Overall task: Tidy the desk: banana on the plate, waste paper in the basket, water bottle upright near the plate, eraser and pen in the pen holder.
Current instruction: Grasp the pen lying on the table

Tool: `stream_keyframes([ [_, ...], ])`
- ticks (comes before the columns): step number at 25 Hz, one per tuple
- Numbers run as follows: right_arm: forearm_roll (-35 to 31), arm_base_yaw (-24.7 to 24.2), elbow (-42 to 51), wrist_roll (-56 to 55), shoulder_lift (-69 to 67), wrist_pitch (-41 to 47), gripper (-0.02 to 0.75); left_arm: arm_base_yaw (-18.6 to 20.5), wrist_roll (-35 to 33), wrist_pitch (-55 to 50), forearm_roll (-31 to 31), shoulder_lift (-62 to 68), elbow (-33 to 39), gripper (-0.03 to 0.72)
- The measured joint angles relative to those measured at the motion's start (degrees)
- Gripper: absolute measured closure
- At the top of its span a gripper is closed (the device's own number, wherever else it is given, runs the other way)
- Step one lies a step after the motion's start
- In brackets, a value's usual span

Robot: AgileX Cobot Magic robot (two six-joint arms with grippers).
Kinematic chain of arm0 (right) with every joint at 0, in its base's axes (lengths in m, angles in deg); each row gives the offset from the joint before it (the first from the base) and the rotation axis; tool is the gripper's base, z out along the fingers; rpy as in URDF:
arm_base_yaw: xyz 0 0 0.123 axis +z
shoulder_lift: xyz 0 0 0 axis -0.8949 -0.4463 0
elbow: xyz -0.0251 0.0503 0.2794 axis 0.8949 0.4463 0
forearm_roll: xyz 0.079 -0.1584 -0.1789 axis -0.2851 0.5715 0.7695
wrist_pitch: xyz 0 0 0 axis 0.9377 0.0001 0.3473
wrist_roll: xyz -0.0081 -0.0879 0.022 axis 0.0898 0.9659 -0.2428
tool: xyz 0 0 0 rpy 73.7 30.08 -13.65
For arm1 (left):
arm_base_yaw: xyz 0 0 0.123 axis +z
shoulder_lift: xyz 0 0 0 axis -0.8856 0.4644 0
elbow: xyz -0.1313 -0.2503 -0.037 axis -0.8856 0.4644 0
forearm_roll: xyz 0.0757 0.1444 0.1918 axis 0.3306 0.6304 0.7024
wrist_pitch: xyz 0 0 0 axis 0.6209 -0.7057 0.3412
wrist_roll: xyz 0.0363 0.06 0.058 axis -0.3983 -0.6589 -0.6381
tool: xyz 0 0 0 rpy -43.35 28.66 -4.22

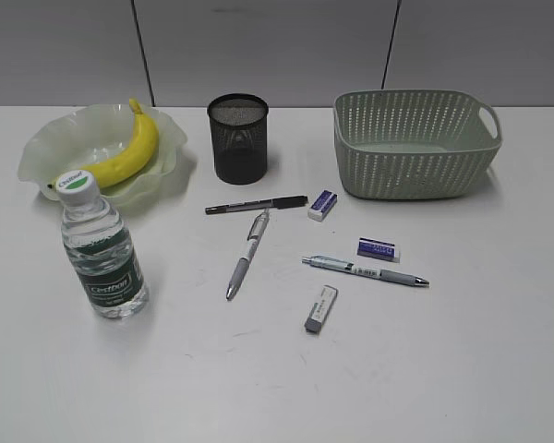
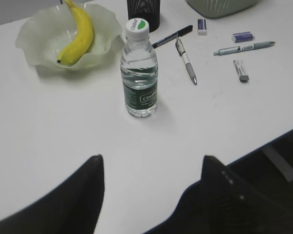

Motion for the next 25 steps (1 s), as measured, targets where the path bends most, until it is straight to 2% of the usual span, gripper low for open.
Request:
stream_keyframes([
  [5,-0.08,0.0,-1.26,0.13,-2.76,-2.7,0.271,0.0,0.0,-0.12,0.0,-4.45,0.0,0.226],
  [10,-1.03,0.0,-4.28,4.49,-11.9,-7.49,0.271,0.0,0.0,-0.11,0.0,-4.45,0.0,0.236],
  [16,-5.97,0.0,-9.16,19.06,-32.93,-10.81,0.272,0.0,0.0,1.72,0.0,-4.45,0.65,0.243],
  [22,-7.92,0.04,-14.18,27.14,-56.64,-12.27,0.306,0.0,0.0,3.72,0.0,-4.45,1.89,0.243],
  [25,-8.04,1.55,-17.3,30.17,-67.04,-15.23,0.312,0.0,0.0,4.04,0.0,-4.45,2.05,0.243],
])
